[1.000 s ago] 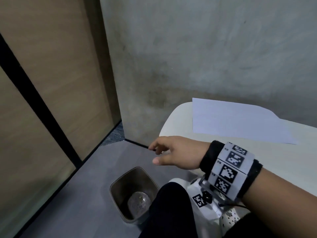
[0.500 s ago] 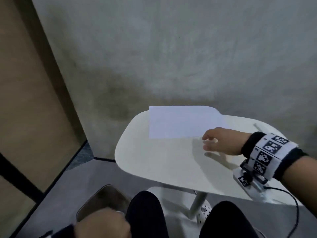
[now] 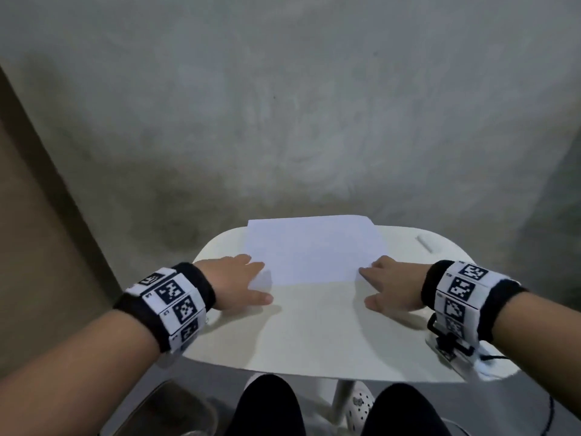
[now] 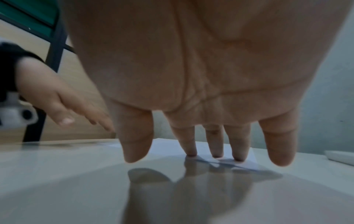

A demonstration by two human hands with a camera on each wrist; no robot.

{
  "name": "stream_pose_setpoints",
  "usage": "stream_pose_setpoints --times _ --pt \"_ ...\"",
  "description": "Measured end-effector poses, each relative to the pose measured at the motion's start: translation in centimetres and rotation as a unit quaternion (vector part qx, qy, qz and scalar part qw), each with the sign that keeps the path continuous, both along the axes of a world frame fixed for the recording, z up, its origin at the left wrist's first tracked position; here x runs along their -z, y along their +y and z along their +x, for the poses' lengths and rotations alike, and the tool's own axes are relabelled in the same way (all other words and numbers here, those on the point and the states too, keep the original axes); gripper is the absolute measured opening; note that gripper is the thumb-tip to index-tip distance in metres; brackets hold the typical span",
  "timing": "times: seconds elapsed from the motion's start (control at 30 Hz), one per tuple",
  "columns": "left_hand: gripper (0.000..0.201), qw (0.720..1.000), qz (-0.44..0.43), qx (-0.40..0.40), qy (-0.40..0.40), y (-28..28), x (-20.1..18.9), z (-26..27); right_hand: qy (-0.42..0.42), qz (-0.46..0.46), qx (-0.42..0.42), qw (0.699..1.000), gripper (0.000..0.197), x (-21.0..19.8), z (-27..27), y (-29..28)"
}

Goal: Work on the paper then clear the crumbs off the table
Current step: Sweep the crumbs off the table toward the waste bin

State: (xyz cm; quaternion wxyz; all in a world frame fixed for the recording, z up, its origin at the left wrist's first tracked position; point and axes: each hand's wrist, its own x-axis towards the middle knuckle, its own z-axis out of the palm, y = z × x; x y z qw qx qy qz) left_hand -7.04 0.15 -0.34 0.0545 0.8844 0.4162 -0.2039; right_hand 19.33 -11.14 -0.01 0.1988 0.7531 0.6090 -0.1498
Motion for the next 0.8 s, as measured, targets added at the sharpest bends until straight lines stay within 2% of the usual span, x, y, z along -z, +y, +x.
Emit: stream_pose_setpoints --times 0.1,0.2,0.3,0.33,0.37,0.47,0.5,0.63,0.73,0.8 --pt "0.079 0.999 -0.043 0.015 0.027 -0.7 1.0 0.0 0.02 0.016 -0.015 1.0 0.07 0.4 0.6 -2.5" --pt "0.087 0.998 -0.041 0.022 0.03 -2.3 1.5 -0.4 0.037 0.014 -0.021 0.999 0.076 0.9 1.0 -4.9" --pt "0.123 0.999 -0.037 0.038 0.002 -4.2 2.3 -1.5 0.043 0.017 -0.038 0.998 0.076 1.3 1.2 -7.4" --pt "0.128 0.999 -0.032 0.04 -0.014 -4.9 2.8 -1.8 0.041 0.021 -0.045 0.998 0.076 1.5 1.2 -8.3" --pt "0.127 0.998 -0.025 0.037 -0.033 -5.5 3.4 -2.1 0.04 0.024 -0.053 0.998 0.077 1.7 1.1 -9.2" --pt "0.116 0.994 -0.023 0.005 -0.111 -7.1 5.4 -2.5 0.052 0.046 -0.046 0.997 0.109 2.6 0.7 -11.7" --pt "0.114 0.991 -0.018 -0.002 -0.135 -7.4 6.1 -2.5 0.056 0.074 -0.039 0.995 0.111 3.1 0.5 -12.2" --pt "0.11 0.981 0.043 -0.019 -0.187 -7.7 8.5 -2.8 0.055 0.17 -0.012 0.984 0.099 4.9 -0.5 -13.3" --pt "0.101 0.978 0.047 -0.028 -0.199 -7.8 8.7 -2.7 0.048 0.201 0.017 0.978 0.102 5.4 -0.8 -13.3" --pt "0.104 0.977 0.055 -0.025 -0.206 -7.8 8.7 -2.8 0.044 0.212 0.024 0.976 0.105 5.5 -0.9 -13.2"
